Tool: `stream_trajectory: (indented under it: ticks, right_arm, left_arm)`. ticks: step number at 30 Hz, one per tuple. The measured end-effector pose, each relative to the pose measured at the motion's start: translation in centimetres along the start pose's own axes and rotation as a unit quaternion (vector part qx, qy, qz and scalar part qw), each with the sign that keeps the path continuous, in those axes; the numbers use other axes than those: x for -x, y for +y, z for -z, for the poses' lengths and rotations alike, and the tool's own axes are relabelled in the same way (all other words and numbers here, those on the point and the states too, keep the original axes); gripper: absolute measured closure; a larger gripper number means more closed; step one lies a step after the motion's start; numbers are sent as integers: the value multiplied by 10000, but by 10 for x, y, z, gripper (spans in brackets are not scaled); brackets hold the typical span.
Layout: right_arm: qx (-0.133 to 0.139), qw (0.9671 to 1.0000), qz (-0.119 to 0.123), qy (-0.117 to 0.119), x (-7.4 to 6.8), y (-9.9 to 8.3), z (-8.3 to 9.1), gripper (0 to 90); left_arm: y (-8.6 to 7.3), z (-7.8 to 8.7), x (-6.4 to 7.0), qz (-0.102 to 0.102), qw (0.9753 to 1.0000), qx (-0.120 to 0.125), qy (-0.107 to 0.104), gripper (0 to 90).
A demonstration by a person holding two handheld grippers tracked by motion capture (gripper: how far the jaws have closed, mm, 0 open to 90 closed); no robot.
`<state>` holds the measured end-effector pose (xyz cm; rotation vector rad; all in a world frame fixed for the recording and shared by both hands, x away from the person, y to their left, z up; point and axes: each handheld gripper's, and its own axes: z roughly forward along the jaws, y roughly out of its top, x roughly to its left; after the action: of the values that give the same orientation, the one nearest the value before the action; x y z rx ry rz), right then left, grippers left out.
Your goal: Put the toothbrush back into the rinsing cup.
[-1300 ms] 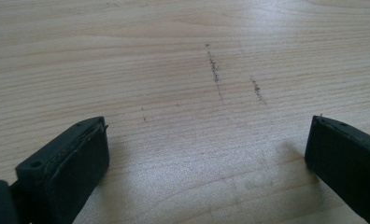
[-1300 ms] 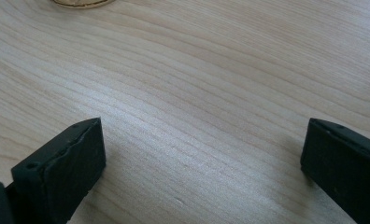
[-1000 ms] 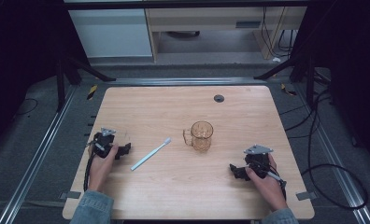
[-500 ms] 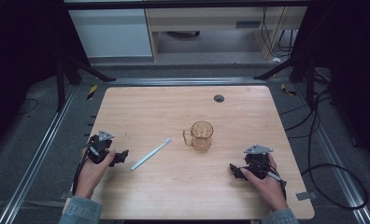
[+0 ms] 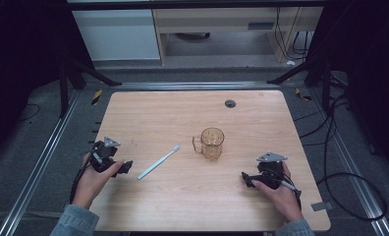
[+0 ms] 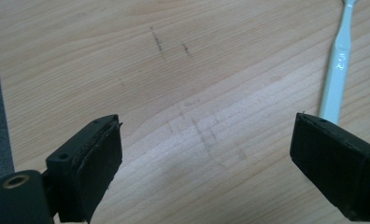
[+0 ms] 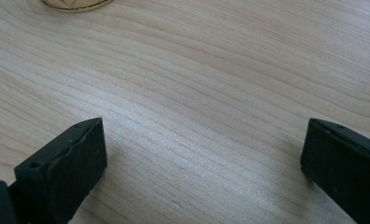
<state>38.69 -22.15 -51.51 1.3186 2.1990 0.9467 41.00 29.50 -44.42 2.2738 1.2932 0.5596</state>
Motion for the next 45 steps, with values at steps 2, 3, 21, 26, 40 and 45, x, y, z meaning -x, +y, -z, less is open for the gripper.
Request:
stream_trajectory:
  ticks: [2, 3, 21, 26, 40, 45]
  right_arm:
    - [2, 10000, 2, -2, 0, 0, 0, 7]
    - [1, 10000, 2, -3, 0, 0, 0, 7]
    - [0, 10000, -3, -2, 0, 0, 0, 7]
    - [0, 10000, -4, 0, 0, 0, 0, 7]
    - [-1, 10000, -1, -1, 0, 0, 0, 7]
    - [0, 10000, 8, -1, 0, 0, 0, 8]
  left_arm:
    - [4, -1, 3, -104, 9999, -82, -61, 87]
    - [6, -2, 5, -136, 9998, -110, -97, 87]
    - [33, -4, 24, -716, 9955, -502, -367, 155]
    - [41, -5, 30, -885, 9929, -642, -463, 213]
    - [77, -16, 51, -1321, 9815, -1139, -789, 440]
    - [87, -26, 60, -1487, 9739, -1447, -920, 480]
